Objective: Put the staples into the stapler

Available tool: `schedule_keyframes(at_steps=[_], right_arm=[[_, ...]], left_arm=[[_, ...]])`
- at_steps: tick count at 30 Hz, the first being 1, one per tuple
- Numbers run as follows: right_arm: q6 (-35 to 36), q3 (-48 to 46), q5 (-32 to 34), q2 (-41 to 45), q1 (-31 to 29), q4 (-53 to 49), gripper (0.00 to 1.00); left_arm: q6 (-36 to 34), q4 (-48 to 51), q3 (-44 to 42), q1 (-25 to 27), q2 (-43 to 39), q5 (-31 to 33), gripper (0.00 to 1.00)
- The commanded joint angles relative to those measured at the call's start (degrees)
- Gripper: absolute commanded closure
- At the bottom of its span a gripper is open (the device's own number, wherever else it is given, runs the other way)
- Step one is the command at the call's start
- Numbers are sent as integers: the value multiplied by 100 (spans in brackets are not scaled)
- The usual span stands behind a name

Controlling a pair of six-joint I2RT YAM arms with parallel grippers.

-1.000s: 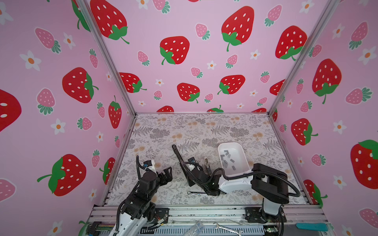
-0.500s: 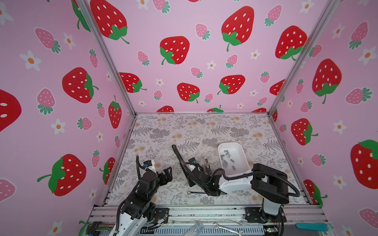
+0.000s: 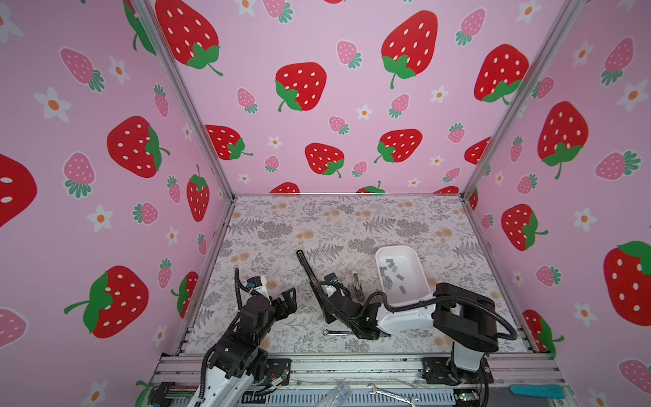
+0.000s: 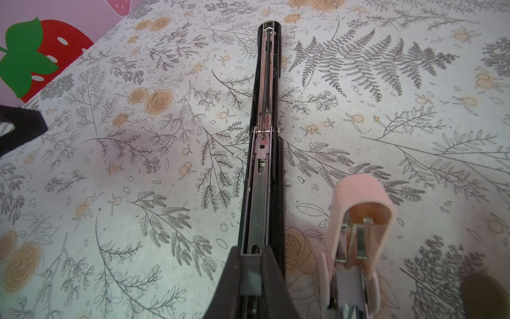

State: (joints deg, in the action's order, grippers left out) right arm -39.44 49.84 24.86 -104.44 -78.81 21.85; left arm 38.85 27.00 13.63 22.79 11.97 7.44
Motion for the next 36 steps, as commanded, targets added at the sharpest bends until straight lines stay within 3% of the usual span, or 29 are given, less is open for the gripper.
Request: schedule_keyframes(at_steps=[1, 13, 36], right_arm=[[-142, 55, 69, -231, -74, -528, 94], [-58, 416, 82, -496, -77, -910, 94], [-83, 412, 234, -155, -118, -1191, 86]], left_arm=[[11, -37, -54, 11, -72, 30, 1], [9, -38, -61, 14, -72, 29, 1], [2, -37, -60, 11, -107, 12, 1]])
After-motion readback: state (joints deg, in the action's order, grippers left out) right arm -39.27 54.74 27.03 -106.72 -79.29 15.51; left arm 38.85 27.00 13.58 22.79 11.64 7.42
